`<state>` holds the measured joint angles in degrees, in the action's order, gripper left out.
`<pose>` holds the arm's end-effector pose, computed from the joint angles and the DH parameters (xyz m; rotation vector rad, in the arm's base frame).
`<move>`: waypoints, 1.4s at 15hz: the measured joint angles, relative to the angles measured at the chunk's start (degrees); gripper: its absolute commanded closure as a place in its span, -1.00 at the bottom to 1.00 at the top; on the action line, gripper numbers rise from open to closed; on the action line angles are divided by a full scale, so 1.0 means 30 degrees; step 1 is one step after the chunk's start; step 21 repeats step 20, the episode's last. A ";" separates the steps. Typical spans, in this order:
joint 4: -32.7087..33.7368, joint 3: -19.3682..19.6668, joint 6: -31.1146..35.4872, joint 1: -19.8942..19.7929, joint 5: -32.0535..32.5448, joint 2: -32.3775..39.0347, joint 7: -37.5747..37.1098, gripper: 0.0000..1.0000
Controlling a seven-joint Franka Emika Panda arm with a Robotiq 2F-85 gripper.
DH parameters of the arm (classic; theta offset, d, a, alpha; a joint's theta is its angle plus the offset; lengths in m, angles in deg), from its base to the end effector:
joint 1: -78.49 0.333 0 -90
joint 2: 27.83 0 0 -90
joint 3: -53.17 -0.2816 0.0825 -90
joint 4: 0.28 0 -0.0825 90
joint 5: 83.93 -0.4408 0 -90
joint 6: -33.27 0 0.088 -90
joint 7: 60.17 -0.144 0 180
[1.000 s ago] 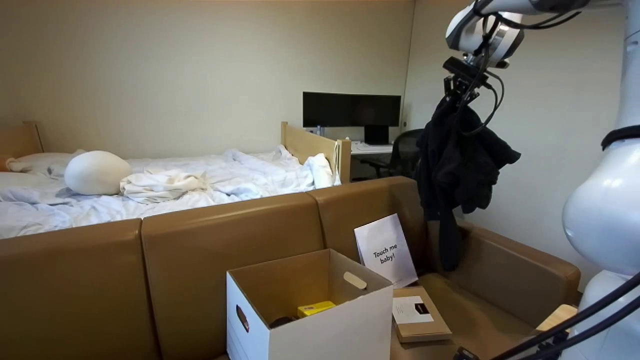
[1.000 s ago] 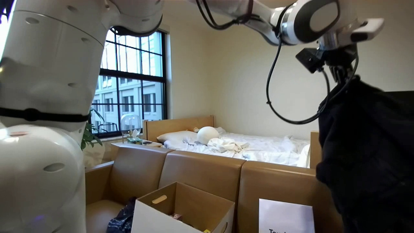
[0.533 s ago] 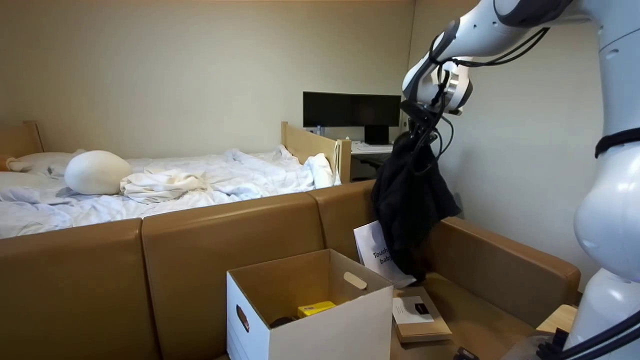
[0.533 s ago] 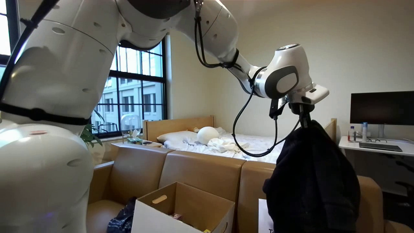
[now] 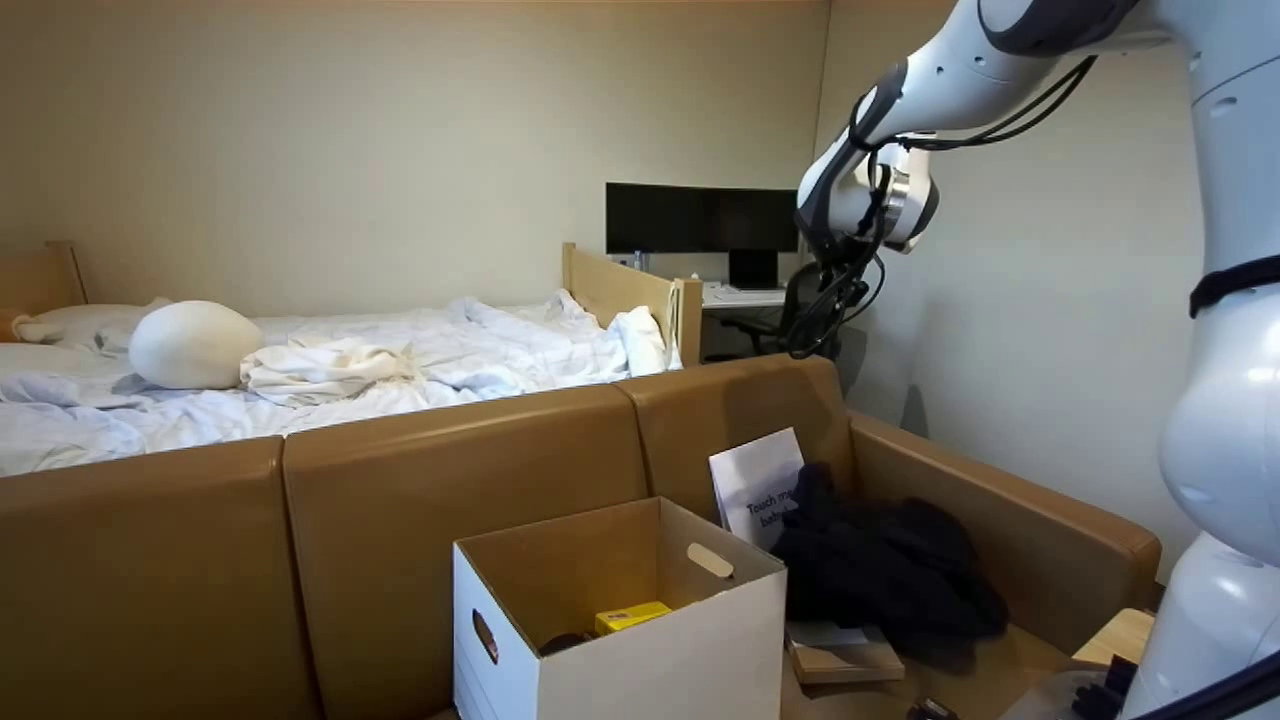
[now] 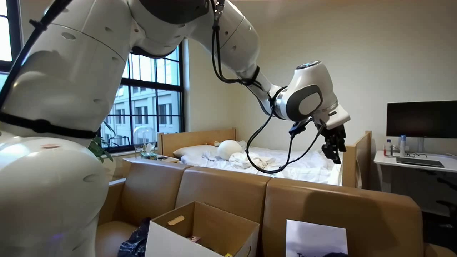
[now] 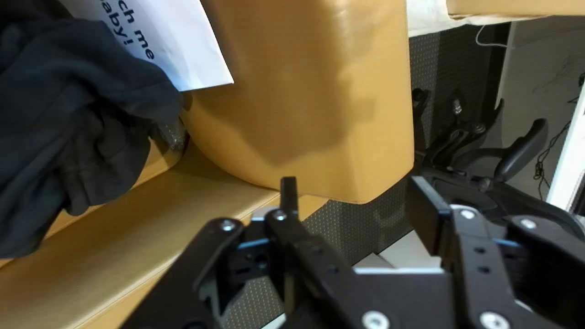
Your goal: Pick the cloth in the box and put it on the couch
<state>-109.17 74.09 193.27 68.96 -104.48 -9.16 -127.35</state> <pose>0.6190 -0.3659 0.3100 -1.5426 2.2793 -0.7473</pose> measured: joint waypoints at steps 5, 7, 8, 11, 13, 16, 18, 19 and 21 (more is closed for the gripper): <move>-0.1169 -0.0481 -0.1876 -0.0276 0.1024 -0.1717 0.2116 -1.00; -0.1675 -0.0449 -0.3633 -0.0604 0.1708 -0.3274 0.4056 -1.00; -0.1803 -0.0382 -0.4724 -0.0921 0.2078 -0.4112 0.5151 -1.00; -0.1690 0.0119 -0.8489 -0.2084 0.3233 -0.6413 0.8683 -1.00; -0.1252 0.0488 -1.0934 -0.2783 0.3600 -0.7496 1.1194 -1.00; -0.0280 0.0757 -1.3507 -0.3275 0.3687 -0.7949 1.4475 -1.00; 0.0078 0.0735 -1.3896 -0.3260 0.3686 -0.7720 1.5258 -1.00; 0.0120 0.0700 -1.3897 -0.3249 0.3687 -0.7594 1.5358 -1.00; 0.0141 0.0682 -1.3897 -0.3245 0.3687 -0.7494 1.5421 -1.00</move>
